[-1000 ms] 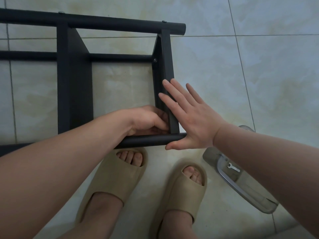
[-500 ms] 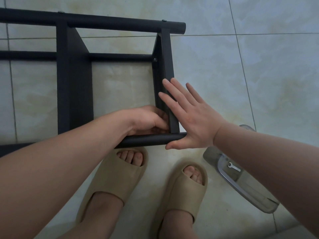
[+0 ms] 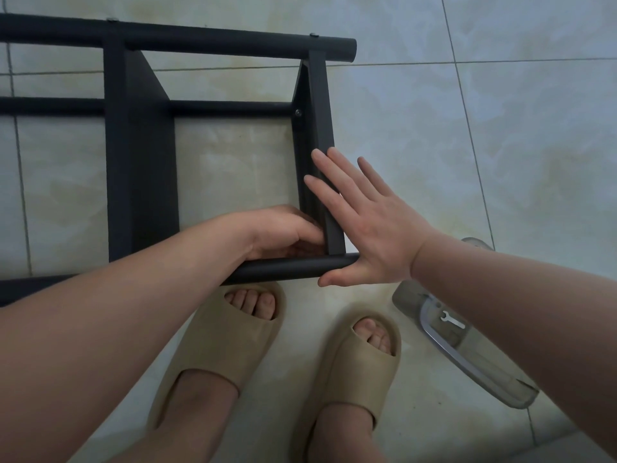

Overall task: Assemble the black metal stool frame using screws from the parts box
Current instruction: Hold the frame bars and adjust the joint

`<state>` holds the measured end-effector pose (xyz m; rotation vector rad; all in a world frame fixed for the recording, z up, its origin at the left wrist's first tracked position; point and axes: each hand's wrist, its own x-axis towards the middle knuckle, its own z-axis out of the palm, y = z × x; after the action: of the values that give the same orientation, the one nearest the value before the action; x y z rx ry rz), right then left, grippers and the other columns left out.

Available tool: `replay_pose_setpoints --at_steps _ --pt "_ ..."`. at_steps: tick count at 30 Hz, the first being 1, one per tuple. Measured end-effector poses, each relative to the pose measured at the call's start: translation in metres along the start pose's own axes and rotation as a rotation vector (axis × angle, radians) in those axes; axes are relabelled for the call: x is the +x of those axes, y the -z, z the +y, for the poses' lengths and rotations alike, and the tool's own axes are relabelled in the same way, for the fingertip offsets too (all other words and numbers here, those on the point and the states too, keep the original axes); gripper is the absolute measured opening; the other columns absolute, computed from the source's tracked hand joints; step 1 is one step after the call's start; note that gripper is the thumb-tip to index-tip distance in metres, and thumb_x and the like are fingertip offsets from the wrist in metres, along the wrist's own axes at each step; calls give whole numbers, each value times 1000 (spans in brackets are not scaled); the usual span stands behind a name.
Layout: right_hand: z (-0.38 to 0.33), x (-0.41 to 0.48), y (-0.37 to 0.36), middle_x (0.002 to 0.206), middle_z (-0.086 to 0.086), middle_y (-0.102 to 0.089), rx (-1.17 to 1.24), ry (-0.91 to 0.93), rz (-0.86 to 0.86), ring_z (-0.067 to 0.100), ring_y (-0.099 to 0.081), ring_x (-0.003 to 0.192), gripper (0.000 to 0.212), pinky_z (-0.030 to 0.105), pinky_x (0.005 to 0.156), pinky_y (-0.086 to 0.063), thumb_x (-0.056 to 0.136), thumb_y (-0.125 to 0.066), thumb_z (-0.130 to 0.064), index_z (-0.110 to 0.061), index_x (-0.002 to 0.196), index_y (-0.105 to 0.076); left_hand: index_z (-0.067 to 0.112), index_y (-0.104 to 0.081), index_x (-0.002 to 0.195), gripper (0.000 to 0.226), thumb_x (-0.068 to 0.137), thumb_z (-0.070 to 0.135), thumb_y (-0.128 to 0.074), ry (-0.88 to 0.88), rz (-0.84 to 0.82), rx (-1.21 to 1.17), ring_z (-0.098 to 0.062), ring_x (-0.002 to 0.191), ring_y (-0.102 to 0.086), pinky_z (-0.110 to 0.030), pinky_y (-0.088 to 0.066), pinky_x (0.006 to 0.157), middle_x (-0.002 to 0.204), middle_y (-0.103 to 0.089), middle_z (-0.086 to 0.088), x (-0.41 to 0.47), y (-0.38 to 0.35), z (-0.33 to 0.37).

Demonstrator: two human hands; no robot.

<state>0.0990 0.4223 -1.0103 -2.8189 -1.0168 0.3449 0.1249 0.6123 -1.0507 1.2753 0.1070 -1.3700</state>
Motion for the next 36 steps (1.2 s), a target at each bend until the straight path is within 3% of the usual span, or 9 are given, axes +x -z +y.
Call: replay_pose_setpoints --at_steps 4,8,11,20,24,28,36 --pt "0 0 -1 169 18 -3 -1 2 4 33 1 156 122 59 123 -12 76 -43 -91 -6 160 -18 14 -77 65 29 81 -4 -61 16 43 50 -21 64 -65 -27 -53 60 67 -66 -9 -1 0 2" --pt "-1 0 -1 168 18 -4 -2 2 12 34 0 156 122 60 123 -13 76 -43 -91 -5 160 -19 3 -69 82 17 83 -11 -59 17 71 45 -24 69 -64 -29 -54 64 73 -63 -15 -1 -1 6" --pt "-1 0 0 169 18 -3 -3 -4 -2 33 1 156 122 60 123 -13 76 -45 -90 -6 160 -19 2 -68 83 16 82 -12 -59 24 88 66 -28 74 -64 -34 -54 70 78 -63 -19 -3 -3 9" --pt "-4 1 0 169 18 -3 1 -11 1 33 2 156 122 59 123 -13 76 -44 -90 -5 160 -19 3 -68 79 19 82 -13 -58 37 103 63 -19 59 -64 -25 -53 55 65 -64 -11 -5 -2 12" --pt "-3 1 0 169 17 -2 0 -11 -1 33 2 156 122 59 123 -12 76 -43 -91 -6 160 -17 3 -68 81 21 83 -14 -57 36 83 37 -20 64 -65 -28 -55 61 70 -64 -12 -4 0 10" --pt "-3 1 -1 169 18 -3 -7 -7 9 33 1 156 122 58 124 -11 76 -43 -91 -6 160 -18 0 -66 88 20 85 -16 -54 23 62 8 -28 78 -63 -35 -54 76 84 -60 -19 -4 1 8" --pt "-4 1 1 168 18 -3 -7 -11 -3 33 1 156 122 58 124 -11 76 -44 -90 -5 160 -19 -6 -63 103 23 87 -18 -52 -17 -3 -30 -24 75 -67 -32 -57 75 83 -64 -18 -5 2 7"
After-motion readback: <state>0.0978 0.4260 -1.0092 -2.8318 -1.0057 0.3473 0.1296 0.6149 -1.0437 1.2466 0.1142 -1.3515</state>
